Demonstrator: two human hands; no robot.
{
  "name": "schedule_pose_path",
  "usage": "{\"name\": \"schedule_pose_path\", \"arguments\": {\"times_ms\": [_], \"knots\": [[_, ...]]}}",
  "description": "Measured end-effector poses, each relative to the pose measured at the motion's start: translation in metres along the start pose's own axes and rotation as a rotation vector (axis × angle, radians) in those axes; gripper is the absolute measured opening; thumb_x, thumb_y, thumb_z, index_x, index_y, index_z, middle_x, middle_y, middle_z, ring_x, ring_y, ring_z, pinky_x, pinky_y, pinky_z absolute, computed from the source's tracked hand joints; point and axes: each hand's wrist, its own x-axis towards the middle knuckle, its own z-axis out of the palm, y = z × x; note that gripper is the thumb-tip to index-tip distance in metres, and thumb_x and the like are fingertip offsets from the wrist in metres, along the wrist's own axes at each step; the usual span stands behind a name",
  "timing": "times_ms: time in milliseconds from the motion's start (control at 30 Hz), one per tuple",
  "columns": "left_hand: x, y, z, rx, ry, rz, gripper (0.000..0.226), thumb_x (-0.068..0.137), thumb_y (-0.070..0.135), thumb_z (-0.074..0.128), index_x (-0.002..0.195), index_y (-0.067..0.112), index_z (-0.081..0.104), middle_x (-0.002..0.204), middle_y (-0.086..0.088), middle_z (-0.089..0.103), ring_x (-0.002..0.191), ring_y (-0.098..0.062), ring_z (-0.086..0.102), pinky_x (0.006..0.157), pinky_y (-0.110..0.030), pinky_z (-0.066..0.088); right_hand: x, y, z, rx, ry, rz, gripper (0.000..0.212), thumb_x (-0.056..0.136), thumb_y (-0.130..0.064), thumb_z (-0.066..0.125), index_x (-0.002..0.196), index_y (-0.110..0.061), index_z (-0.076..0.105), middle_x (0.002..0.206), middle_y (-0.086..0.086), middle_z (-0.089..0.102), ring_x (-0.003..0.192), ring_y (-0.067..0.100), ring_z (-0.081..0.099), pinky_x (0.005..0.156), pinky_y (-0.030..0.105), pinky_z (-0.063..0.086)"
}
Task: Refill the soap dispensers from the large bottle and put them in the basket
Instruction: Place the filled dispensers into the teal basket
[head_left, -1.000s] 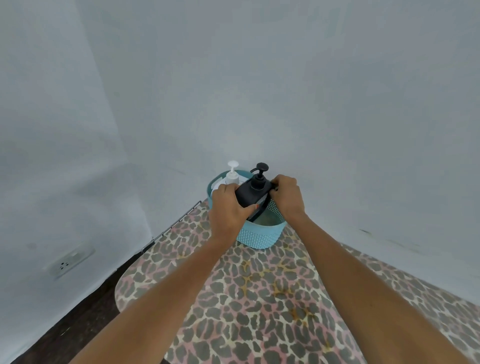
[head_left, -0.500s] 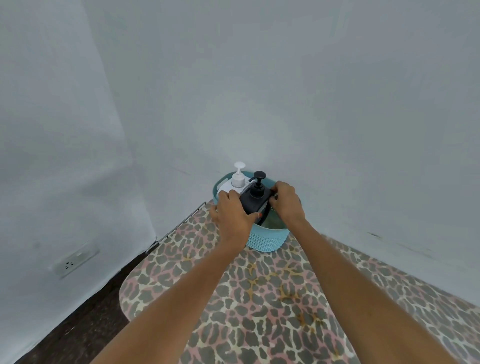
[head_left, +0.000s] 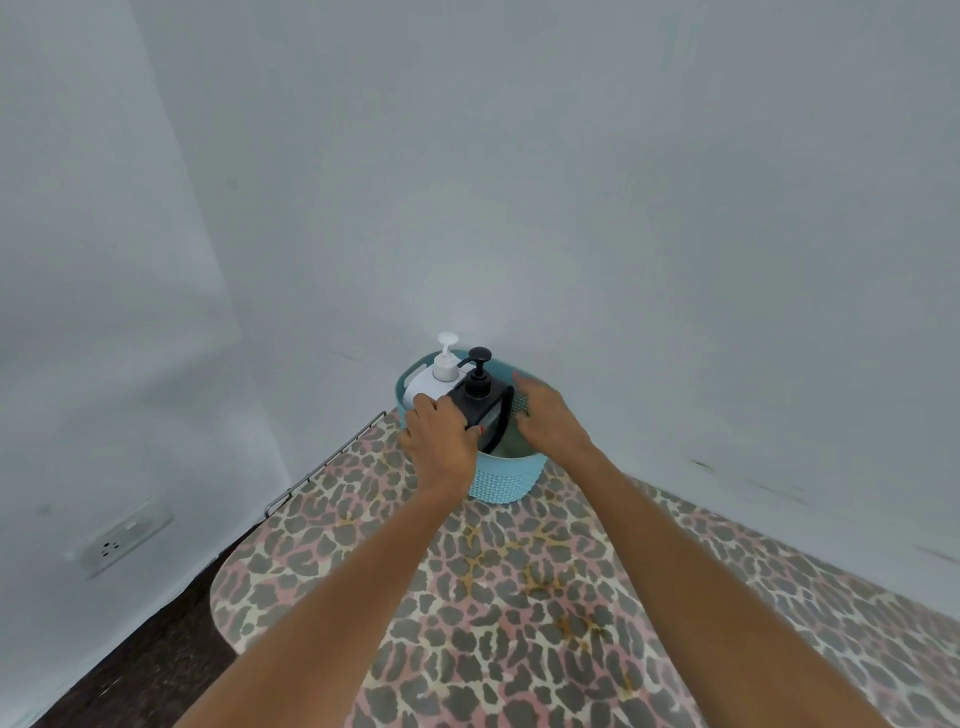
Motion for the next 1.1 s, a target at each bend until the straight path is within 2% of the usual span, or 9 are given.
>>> {"name": "schedule_pose_path", "arguments": {"times_ms": [100,267,500,733,1100], "knots": [[0.0,0.001,-0.006,0.055,-0.032,-0.003,0.032,0.087,0.031,0.06,0.105,0.006,0.055,0.118,-0.012,0.046,0.112,-0.029,0.044,0.099,-0.044,0.033,-0.021,0.006,-0.009,0.105,0.162,0.025,0.047,0.089,0.003,0.039,0.135,-0.003,0.04,0.136,0.015,0.045,0.125,0.025,0.043,0.103,0.031,0.034],[-0.018,0.009,-0.013,0.135,-0.019,0.072,0.029,0.09,0.028,0.054,0.113,0.011,0.052,0.123,-0.011,0.047,0.118,-0.027,0.041,0.103,-0.045,0.027,-0.06,0.022,-0.032,0.079,0.249,0.018,0.034,0.089,0.001,0.042,0.12,-0.003,0.056,0.123,0.014,0.056,0.114,0.022,0.052,0.095,0.027,0.04],[-0.074,0.065,-0.006,0.076,-0.038,0.277,0.031,0.091,0.028,0.051,0.119,0.014,0.049,0.126,-0.007,0.046,0.124,-0.024,0.037,0.101,-0.037,0.026,-0.132,0.051,-0.07,0.039,0.338,0.087,0.027,0.09,-0.006,0.045,0.11,-0.008,0.063,0.117,0.006,0.06,0.109,0.016,0.055,0.086,0.023,0.041],[-0.151,0.133,0.029,-0.108,-0.188,0.482,0.027,0.09,0.022,0.053,0.116,0.014,0.052,0.124,-0.006,0.051,0.119,-0.024,0.041,0.098,-0.034,0.03,-0.22,0.091,-0.118,-0.013,0.476,0.181,0.021,0.09,-0.01,0.05,0.104,-0.01,0.065,0.111,0.002,0.063,0.102,0.013,0.058,0.078,0.017,0.041],[-0.289,0.219,0.092,-0.379,-0.511,0.704,0.025,0.088,0.015,0.056,0.112,0.007,0.053,0.116,-0.01,0.055,0.11,-0.022,0.049,0.093,-0.034,0.041,-0.378,0.169,-0.17,0.037,0.743,0.424,0.017,0.091,-0.009,0.051,0.1,-0.01,0.065,0.103,0.003,0.065,0.091,0.011,0.059,0.079,0.018,0.044]]}}
